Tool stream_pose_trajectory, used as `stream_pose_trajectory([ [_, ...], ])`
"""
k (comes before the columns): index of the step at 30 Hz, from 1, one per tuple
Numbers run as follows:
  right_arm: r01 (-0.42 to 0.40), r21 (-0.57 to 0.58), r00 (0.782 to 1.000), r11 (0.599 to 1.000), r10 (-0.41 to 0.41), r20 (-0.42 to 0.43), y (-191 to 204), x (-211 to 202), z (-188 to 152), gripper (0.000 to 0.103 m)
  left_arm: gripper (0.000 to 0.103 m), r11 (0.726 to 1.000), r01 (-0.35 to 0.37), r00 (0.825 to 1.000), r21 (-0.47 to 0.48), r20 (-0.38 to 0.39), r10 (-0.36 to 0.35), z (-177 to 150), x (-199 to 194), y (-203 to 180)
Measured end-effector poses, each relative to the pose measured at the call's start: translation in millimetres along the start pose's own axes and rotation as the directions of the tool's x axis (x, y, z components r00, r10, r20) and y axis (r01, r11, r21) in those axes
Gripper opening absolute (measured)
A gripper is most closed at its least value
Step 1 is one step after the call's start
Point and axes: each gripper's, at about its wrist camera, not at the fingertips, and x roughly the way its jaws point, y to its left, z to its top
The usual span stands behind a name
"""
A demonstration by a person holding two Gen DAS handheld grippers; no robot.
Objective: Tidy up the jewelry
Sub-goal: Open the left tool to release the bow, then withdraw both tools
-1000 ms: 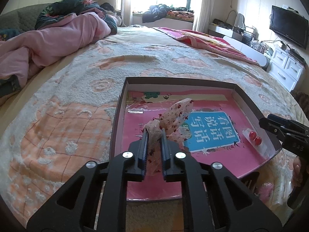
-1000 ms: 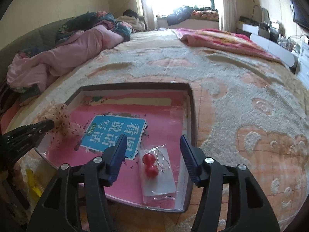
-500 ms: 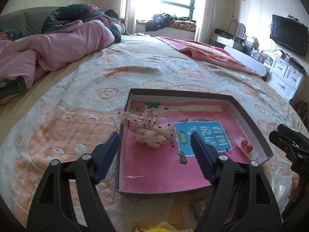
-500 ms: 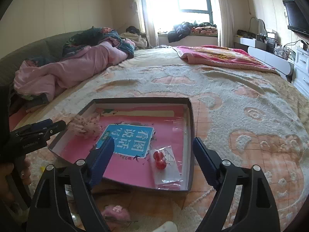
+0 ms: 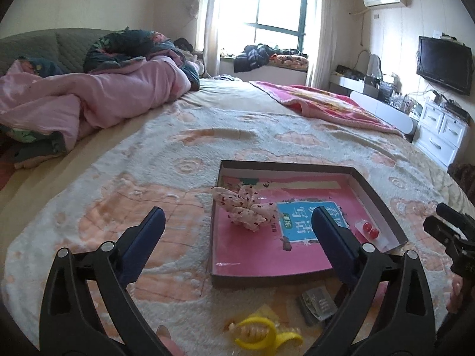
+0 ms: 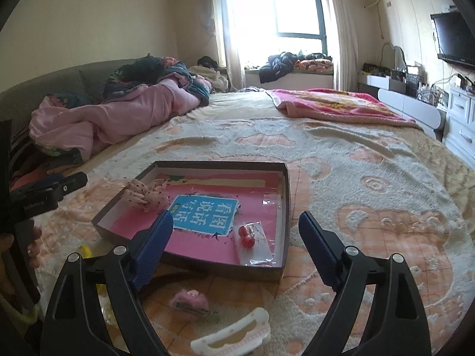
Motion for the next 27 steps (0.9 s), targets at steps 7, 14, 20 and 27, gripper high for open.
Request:
stream_pose_trajectory([
  [7,-0.014,-0.037,1.000,0.999,0.014,0.011,8.2,-19.8,-8.4,0.084,0.091,1.000,-0.006,1.000,-0.028,0.028,0.006,-1.2,-20.1,5.4],
  [14,-0.029,-0.069,1.000,0.997,0.028,-0.002,17.9,-32.2,-21.0,0.084,0.091,0.999,-0.014,0.999,-0.042,0.028,0.015,-10.8,-35.9,13.6],
  [20,-0.034,-0.081,0.999,0.996,0.032,-0.022,23.4,-39.4,-31.9,0.084,0.091,0.998,-0.020,0.999,-0.056,0.028,0.021,-21.7,-47.5,22.5],
  [27,-0.042,-0.090,0.998,0.995,0.037,-0.050,27.8,-43.6,-45.1,0.084,0.091,0.999,-0.037,0.999,-0.038,-0.004,0.037,-36.7,-56.3,27.5],
])
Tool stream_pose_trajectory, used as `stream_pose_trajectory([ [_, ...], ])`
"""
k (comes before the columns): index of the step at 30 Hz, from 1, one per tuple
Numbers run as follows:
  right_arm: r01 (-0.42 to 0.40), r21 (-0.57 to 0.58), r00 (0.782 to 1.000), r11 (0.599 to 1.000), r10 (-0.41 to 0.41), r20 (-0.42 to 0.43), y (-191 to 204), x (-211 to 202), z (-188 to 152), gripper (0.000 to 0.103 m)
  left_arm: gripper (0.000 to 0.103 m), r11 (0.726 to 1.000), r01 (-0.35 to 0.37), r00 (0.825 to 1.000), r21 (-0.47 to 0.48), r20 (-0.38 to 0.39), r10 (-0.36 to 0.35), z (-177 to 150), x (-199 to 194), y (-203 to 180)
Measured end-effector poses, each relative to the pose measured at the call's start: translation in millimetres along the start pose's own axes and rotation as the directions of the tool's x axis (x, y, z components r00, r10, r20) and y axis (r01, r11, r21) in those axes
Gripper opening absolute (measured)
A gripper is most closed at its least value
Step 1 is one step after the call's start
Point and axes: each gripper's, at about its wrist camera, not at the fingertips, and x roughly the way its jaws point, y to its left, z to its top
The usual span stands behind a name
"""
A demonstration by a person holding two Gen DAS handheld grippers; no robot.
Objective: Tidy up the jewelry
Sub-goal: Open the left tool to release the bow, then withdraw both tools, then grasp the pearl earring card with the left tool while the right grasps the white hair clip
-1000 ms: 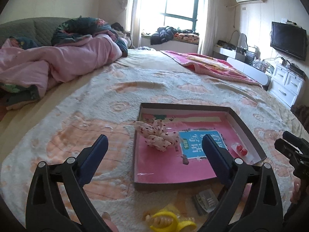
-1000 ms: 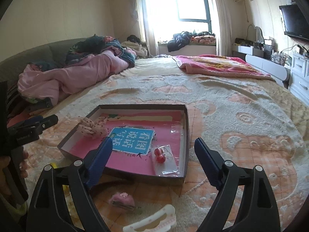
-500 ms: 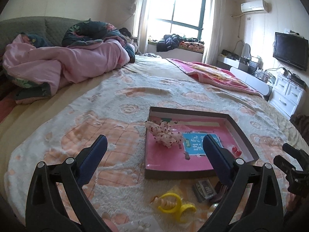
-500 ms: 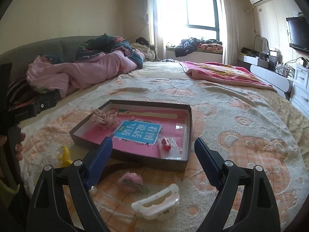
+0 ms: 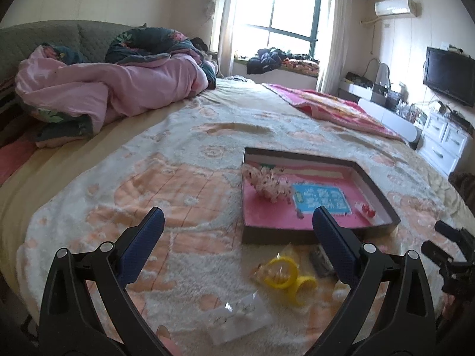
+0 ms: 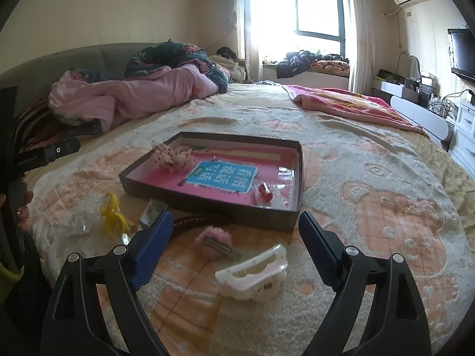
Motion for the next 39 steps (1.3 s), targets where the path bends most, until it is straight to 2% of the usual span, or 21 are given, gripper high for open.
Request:
stream_pose_trajectory([
  [6,-0.001,-0.002,1.000,1.000,0.001,-0.024,2.2,-2.4,-9.7,0.084,0.091,0.998,-0.005,0.997,0.070,-0.070,0.010,-21.6,2.1,-1.2],
  [11,0.008,0.021,0.999,1.000,-0.008,-0.040,-0.9,-3.5,-16.0,0.087,0.091,0.988,0.001,0.986,0.152,-0.162,0.024,-44.7,10.2,-10.4],
  [18,0.033,0.045,0.996,0.998,-0.029,-0.083,-7.9,6.9,-25.6,0.089,0.091,0.971,0.036,0.979,0.235,-0.201,0.012,-63.5,18.5,-23.7],
  [25,0.051,0.098,0.988,0.994,-0.036,-0.149,-26.5,28.9,-35.8,0.089,0.091,0.968,0.014,0.964,0.252,-0.260,0.053,-73.9,37.4,-22.8],
  [30,0.027,0.117,0.983,0.993,-0.005,-0.185,-32.5,43.8,-38.1,0.089,0.091,0.970,0.021,0.950,0.242,-0.307,0.056,-79.4,48.2,-19.9],
  [31,0.022,0.118,0.982,0.993,0.000,-0.187,-31.9,46.0,-38.0,0.089,0.089,0.970,0.027,0.948,0.241,-0.315,0.051,-80.4,49.9,-20.1],
  [36,0.014,0.079,0.979,0.997,0.002,-0.206,-24.7,53.7,-40.2,0.089,0.062,0.964,0.083,0.939,0.252,-0.343,0.009,-84.7,53.5,-27.4],
  [39,0.013,0.062,0.977,0.998,0.000,-0.215,-20.4,58.3,-42.5,0.083,0.058,0.959,0.081,0.941,0.271,-0.339,0.017,-85.5,52.2,-31.1],
])
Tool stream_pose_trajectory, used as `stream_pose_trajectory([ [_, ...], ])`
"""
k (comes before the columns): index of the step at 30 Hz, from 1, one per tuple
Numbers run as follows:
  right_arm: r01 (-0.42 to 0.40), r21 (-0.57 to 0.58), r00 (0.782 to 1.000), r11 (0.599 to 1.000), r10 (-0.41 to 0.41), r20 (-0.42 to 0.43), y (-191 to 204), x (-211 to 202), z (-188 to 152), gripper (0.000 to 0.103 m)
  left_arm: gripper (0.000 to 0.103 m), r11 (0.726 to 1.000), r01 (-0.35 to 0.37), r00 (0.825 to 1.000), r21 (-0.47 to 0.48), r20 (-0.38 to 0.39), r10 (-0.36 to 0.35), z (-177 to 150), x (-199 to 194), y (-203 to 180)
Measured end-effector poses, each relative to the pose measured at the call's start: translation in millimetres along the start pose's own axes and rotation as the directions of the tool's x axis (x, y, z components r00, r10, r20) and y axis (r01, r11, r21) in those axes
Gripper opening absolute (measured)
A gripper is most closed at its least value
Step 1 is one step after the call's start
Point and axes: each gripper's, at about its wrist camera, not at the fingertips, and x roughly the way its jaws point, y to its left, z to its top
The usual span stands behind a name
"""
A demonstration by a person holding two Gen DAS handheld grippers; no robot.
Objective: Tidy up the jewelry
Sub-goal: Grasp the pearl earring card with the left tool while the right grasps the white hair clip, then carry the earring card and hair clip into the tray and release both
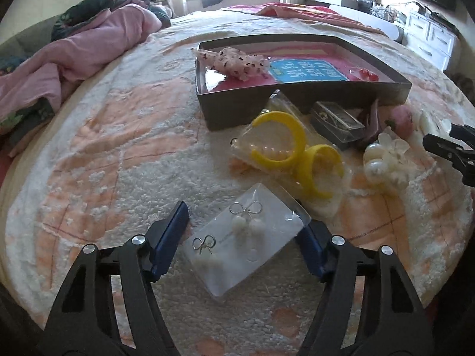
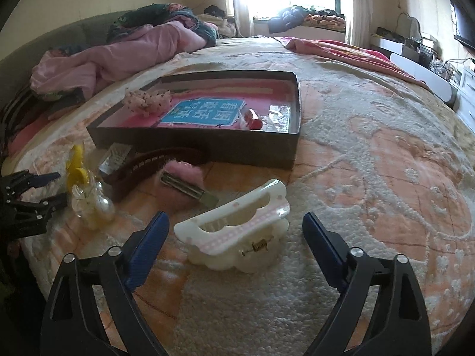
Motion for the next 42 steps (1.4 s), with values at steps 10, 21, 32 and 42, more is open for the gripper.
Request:
stream_pose_trajectory([
  [10,0.023,0.011,1.000,1.000,-0.023,0.021,-4.5,-6.6,-1.9,0.067,0.053,0.999,0.019,0.999,-0.035,0.051,-0.017,2.3,-25.8,3.8],
  [21,0.034,0.037,0.997,0.999,-0.037,0.069,-10.7,-33.4,1.6,0.067,0.053,0.995,0.067,0.990,-0.071,0.130,-0.057,19.0,-47.7,2.1],
  [32,0.016,0.026,0.993,1.000,-0.019,0.115,-5.6,-46.8,11.7,0.067,0.053,0.990,0.112,0.979,-0.089,0.179,-0.094,42.9,-49.0,-5.4],
  [42,0.010,0.020,0.992,1.000,-0.012,0.129,-5.7,-44.9,22.9,0.067,0.053,0.989,0.131,0.970,-0.072,0.214,-0.113,69.8,-41.7,-14.2],
])
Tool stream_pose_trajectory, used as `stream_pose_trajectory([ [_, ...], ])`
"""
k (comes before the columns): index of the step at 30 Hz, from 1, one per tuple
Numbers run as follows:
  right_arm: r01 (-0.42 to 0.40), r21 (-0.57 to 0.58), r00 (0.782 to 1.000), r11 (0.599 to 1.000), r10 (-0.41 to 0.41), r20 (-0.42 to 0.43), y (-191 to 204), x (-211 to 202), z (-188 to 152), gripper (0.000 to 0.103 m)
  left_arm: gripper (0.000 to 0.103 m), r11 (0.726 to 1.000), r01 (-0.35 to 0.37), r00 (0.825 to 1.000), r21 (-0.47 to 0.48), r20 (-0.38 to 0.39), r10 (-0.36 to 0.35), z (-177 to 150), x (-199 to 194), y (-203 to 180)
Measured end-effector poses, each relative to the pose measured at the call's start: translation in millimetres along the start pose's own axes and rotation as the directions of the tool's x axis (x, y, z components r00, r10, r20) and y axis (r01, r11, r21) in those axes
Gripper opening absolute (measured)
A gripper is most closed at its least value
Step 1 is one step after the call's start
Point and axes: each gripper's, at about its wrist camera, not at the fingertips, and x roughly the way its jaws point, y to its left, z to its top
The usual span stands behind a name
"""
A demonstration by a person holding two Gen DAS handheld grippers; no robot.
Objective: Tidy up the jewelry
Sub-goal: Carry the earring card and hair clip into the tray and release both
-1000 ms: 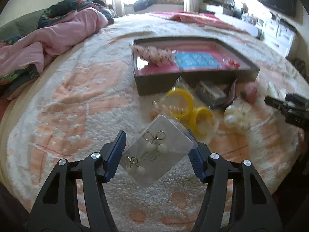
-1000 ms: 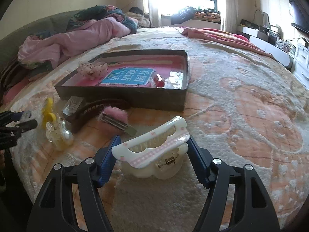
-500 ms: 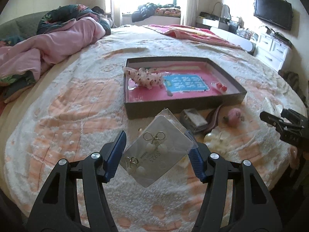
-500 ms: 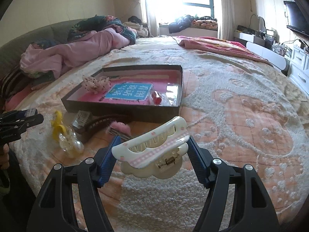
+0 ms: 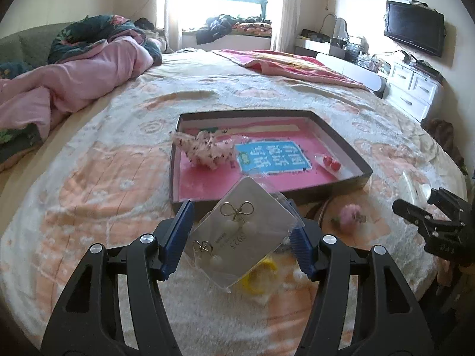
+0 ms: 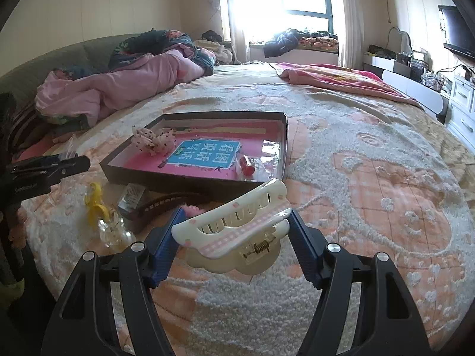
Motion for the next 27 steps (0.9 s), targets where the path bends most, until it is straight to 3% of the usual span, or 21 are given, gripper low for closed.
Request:
stream_pose_trajectory([
  [10,0.017,-0.024,0.999,1.000,-0.016,0.031,-4.9,10.0,27.5,0.067,0.053,1.000,0.012,0.999,0.020,0.034,-0.012,34.5,25.9,-8.0],
  [27,0.008,-0.075,1.000,0.997,-0.007,0.007,-5.9,63.9,71.8,0.067,0.053,1.000,-0.003,1.000,0.012,-0.019,0.003,59.7,84.7,1.2],
])
